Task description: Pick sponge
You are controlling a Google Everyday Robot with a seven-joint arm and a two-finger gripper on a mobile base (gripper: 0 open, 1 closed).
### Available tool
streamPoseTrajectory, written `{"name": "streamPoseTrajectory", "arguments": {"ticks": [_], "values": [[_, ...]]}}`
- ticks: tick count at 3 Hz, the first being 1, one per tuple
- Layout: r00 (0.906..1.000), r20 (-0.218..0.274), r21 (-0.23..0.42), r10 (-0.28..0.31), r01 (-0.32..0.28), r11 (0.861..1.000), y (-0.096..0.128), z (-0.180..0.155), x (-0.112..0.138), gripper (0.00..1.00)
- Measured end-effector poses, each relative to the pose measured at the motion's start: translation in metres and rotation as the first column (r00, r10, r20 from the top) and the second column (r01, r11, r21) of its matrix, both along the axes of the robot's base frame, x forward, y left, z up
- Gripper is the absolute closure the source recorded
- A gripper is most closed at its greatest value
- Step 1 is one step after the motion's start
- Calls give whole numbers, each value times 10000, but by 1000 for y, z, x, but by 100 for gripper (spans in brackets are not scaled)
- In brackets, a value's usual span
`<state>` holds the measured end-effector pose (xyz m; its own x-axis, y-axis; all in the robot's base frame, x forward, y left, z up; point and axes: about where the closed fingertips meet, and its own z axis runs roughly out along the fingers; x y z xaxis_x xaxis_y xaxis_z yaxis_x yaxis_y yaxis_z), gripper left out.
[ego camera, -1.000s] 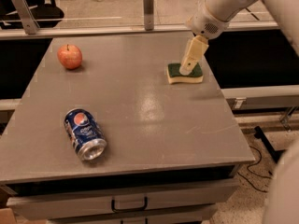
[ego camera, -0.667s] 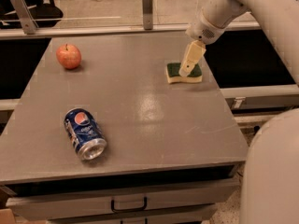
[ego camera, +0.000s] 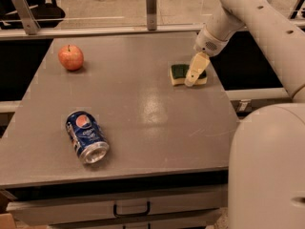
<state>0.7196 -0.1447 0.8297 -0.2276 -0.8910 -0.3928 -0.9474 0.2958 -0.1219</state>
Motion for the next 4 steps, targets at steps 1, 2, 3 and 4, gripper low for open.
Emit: {"name": "streamPoseTrajectory", "arguments": {"ticks": [1,2,3,4], "values": [[9990,-315,21,-308,309,9995,-7,-11,0,19],[9994,-277,301,-187,195,9994,-2,-1,-7,42],[9998,-201,428,-79,87,9990,1,4,-10,66],[9966,365,954,743,-775,9924,20,40,-34,89]]}}
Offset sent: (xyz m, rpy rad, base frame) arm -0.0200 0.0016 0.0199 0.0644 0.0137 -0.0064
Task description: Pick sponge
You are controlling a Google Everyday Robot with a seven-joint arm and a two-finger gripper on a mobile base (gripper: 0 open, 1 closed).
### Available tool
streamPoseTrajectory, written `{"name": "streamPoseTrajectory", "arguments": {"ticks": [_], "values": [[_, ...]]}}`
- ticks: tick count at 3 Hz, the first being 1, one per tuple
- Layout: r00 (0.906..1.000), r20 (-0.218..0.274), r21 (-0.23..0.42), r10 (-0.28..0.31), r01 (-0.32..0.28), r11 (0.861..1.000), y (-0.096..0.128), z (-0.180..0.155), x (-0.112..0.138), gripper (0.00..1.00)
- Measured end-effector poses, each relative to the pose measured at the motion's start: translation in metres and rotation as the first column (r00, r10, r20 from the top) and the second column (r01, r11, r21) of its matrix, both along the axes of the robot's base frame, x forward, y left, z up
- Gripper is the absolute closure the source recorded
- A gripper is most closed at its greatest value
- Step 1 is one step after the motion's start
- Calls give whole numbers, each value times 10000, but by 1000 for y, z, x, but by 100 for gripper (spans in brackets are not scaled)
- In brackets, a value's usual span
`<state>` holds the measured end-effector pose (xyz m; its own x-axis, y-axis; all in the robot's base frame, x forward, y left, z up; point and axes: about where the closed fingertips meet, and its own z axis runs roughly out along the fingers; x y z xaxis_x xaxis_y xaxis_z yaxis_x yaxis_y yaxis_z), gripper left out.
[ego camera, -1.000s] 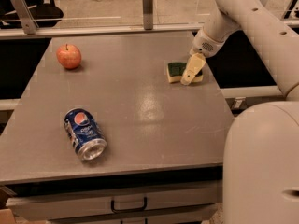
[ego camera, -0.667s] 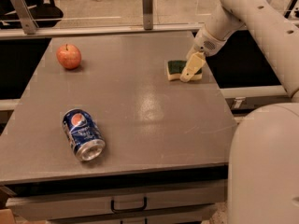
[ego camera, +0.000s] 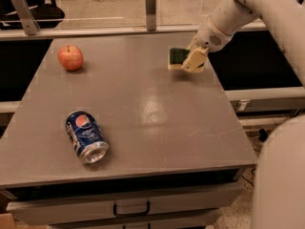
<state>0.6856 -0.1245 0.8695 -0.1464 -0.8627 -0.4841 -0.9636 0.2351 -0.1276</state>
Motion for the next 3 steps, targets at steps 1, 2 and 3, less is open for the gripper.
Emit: {"name": "streamPoseTrajectory", "arguments": {"ticks": [1,2,3], "values": [[9873,477,1057,1512,-1556,9822,35,46,-44,100],[9425,807,2164,3245,-3343,9173,80,83,-98,100],[9349,885,2417,3437,-3550,9031,91,87,-102,100]]}}
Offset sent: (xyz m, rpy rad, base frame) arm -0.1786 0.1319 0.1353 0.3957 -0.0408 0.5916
